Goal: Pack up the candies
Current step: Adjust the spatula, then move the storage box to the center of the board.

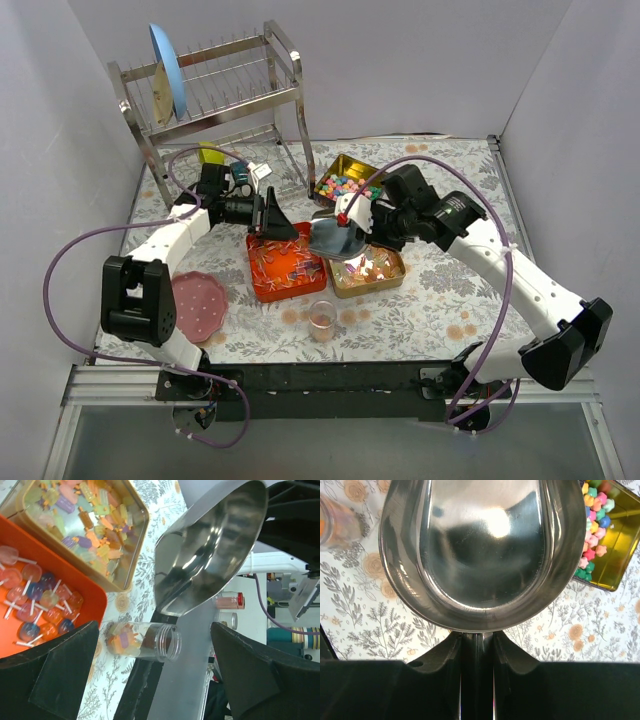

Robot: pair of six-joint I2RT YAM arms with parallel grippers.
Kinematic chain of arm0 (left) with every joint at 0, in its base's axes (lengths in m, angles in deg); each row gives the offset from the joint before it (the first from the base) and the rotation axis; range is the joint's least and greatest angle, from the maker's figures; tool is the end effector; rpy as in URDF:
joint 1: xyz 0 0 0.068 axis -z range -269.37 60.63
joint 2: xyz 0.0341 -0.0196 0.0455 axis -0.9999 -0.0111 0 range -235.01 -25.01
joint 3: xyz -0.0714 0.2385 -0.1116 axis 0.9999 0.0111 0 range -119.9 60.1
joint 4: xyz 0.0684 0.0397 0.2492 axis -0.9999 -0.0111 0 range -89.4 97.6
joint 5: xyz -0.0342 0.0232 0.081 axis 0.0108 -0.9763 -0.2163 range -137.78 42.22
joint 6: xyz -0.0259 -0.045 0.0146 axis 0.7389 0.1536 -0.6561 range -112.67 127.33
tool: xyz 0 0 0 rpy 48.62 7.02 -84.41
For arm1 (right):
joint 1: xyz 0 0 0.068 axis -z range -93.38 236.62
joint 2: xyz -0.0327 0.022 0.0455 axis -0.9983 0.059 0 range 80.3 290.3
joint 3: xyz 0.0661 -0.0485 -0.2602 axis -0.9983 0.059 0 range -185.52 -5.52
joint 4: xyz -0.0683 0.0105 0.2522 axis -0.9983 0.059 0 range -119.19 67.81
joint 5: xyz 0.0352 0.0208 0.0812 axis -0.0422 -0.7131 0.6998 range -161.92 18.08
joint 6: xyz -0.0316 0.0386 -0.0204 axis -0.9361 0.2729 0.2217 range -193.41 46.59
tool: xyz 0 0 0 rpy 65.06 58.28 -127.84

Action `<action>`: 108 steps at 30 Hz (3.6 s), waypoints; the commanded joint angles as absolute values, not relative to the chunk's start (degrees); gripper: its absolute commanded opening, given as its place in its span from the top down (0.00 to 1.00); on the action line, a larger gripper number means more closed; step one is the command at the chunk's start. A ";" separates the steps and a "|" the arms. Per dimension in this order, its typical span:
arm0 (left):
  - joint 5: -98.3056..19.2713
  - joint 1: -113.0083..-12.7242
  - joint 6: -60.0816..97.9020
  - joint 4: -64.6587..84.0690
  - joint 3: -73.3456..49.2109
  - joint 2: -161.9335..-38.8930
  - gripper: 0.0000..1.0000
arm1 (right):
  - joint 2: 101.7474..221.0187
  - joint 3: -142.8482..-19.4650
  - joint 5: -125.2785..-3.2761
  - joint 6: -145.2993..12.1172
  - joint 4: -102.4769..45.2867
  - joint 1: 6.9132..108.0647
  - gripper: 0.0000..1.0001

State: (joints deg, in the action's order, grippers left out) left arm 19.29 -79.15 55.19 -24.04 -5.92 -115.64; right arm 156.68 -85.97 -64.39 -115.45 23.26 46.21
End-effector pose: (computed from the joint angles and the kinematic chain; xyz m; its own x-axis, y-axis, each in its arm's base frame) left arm 0.3086 -0.0889 0.2571 -0.9737 -0.1182 0.1950 -0.2225 0.3058 -0.9257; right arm 0.2031 0.1790 0.3656 0.0521 -0.8276 -0.5589 -0.9076 0.1942 -0.3722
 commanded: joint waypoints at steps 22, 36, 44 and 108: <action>38.35 -73.72 77.64 2.77 -9.16 -128.81 0.81 | 163.71 -92.80 -53.90 -110.32 18.71 45.48 0.99; 32.02 -79.16 69.82 -7.77 -2.48 -121.95 1.00 | 170.12 -96.50 -50.65 -97.84 16.78 63.23 0.41; 32.29 -85.23 59.29 -21.63 -4.22 -122.04 1.00 | 178.02 -91.57 -48.02 -102.75 16.86 66.05 0.70; 28.60 -87.43 45.74 -34.24 -8.89 -123.71 1.00 | 196.48 -117.31 -43.62 -125.88 23.64 72.12 0.44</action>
State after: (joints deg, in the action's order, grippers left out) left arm 27.14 -86.45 47.95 -31.88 -6.73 -126.06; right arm 189.60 -114.97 -47.97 -124.54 22.21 75.52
